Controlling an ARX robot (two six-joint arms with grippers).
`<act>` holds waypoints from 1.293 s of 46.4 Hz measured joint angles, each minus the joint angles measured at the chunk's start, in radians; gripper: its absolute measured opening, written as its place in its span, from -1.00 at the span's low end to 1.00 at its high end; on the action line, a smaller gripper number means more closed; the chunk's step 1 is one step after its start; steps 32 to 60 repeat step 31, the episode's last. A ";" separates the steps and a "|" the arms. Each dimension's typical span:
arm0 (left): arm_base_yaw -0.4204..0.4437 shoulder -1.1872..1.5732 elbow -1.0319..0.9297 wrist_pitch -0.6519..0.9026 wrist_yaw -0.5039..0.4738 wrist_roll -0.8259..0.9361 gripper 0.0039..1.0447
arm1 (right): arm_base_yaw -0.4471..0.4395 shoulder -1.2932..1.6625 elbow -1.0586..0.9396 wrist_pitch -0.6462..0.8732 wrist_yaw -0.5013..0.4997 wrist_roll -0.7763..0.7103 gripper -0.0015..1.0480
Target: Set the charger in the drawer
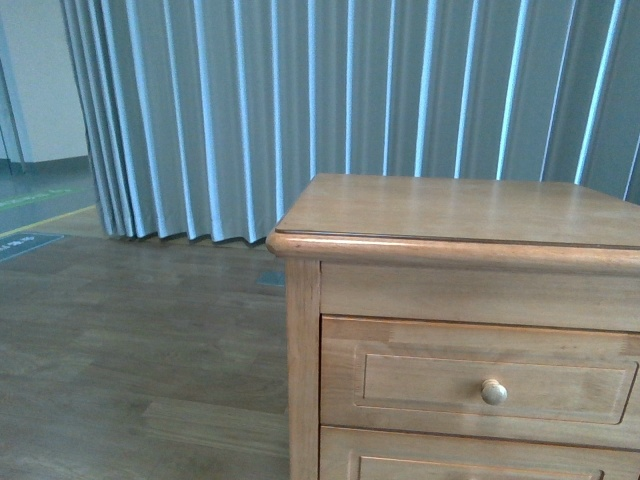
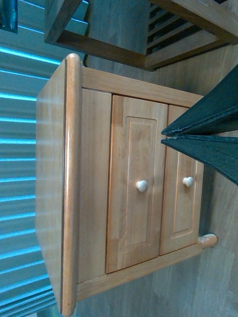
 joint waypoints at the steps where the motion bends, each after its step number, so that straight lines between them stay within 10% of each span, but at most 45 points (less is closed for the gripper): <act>1: 0.000 0.000 0.000 0.000 0.000 0.000 0.89 | 0.000 0.000 0.000 -0.003 0.000 0.000 -0.97; 13: 0.000 0.000 0.000 0.000 0.000 0.000 0.89 | 0.000 -0.001 0.000 -0.004 0.000 -0.001 -0.96; 31: 0.000 0.000 0.000 0.000 0.000 0.000 0.89 | 0.000 -0.001 0.000 -0.004 0.000 0.000 0.34; 60: 0.000 0.000 0.000 0.000 0.000 0.000 0.89 | 0.000 -0.001 0.000 -0.004 0.000 0.000 0.34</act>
